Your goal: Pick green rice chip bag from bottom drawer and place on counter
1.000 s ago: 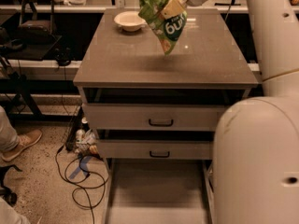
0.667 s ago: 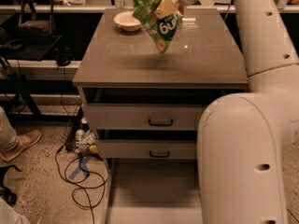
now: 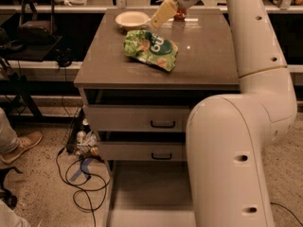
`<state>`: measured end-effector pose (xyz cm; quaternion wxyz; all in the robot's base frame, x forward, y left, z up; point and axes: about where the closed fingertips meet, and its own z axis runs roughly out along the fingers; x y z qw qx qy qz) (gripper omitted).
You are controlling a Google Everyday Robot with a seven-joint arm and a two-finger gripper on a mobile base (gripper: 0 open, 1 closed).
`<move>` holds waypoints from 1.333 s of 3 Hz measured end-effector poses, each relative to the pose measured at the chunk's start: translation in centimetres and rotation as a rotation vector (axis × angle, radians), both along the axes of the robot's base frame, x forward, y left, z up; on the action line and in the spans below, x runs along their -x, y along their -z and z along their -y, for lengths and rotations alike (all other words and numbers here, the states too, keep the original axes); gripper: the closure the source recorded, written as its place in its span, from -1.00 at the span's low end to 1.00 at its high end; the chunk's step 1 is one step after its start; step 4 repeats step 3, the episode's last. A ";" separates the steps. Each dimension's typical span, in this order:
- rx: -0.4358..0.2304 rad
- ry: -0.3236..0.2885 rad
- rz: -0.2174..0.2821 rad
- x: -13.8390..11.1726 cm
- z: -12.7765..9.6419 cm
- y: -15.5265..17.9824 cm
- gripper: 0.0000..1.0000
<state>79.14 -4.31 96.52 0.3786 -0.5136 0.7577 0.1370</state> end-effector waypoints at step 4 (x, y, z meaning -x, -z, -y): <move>-0.190 0.268 0.053 -0.5 13.4 -2.8 -1.00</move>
Offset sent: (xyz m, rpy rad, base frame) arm -0.0071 -0.1522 0.0324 0.2387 -0.0718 -0.3050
